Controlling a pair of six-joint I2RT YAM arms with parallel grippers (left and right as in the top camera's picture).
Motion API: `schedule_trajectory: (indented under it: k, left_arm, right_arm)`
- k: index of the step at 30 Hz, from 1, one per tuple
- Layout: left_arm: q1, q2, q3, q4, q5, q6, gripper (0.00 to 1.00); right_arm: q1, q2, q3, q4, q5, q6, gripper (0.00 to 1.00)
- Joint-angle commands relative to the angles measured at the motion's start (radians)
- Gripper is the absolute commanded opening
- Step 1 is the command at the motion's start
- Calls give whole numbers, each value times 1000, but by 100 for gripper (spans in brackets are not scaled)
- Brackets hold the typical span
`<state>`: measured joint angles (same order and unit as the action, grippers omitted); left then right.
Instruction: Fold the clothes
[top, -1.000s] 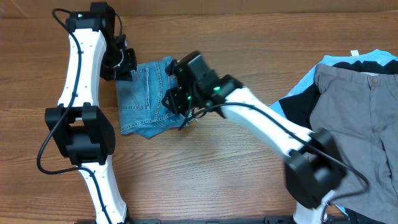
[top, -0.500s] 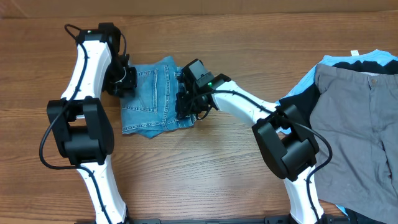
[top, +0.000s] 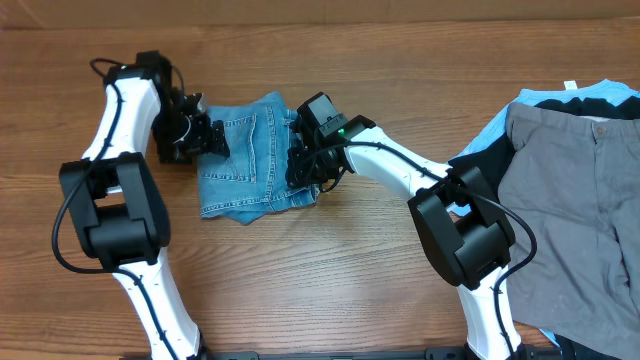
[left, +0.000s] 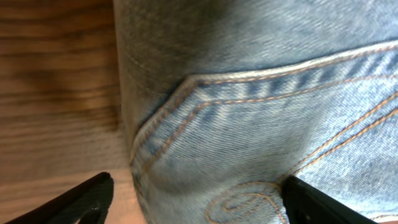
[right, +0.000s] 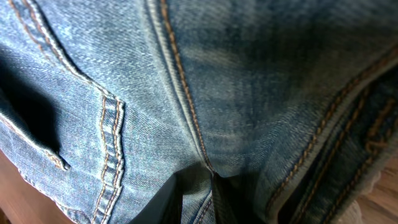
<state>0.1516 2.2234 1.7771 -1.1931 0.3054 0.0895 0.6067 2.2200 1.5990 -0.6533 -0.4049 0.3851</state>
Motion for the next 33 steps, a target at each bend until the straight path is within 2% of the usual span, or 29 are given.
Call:
schedule_trajectory:
  k: [1, 7, 11, 14, 15, 16, 17, 19, 22, 25, 27, 30, 33]
  left_arm:
    - [49, -11, -67, 19, 186, 143, 93]
    - [43, -11, -212, 96, 365, 328, 100]
    - [19, -11, -311, 187, 388, 328, 96]
    - [-7, -11, -369, 256, 427, 297, 76]
    - [-14, -11, -376, 261, 430, 296, 66]
    - [-23, -11, -380, 263, 430, 296, 53]
    - [-30, -11, -380, 261, 425, 296, 25]
    - [-34, -11, -370, 247, 425, 295, 4]
    - [-23, -11, -334, 210, 428, 277, 4]
    - [7, -11, -257, 158, 428, 217, 4]
    - [37, -12, -174, 125, 447, 160, 4]
    - [81, -12, -39, 90, 530, 143, 4]
    - [135, -12, 98, 124, 533, 31, 4]
  right_arm:
    - [-15, 65, -40, -47, 58, 4, 21]
    - [-16, 65, -40, -37, 35, 5, 22]
    - [-19, 65, -40, -31, 2, 5, 22]
    - [-19, 65, -34, -33, -13, 9, 22]
    - [-19, 65, -32, -34, -19, 9, 22]
    - [-19, 63, -31, -37, -26, 9, 22]
    - [-19, 58, -29, -43, -27, 9, 21]
    - [-21, 40, -17, -73, -26, 9, 20]
    - [-31, -7, 17, -133, -18, 1, 21]
    - [-51, -93, 55, -207, -15, -74, 24]
    - [-65, -156, 74, -257, -14, -103, 24]
    - [-91, -259, 87, -322, -4, -105, 24]
    - [-119, -349, 87, -366, -4, -105, 24]
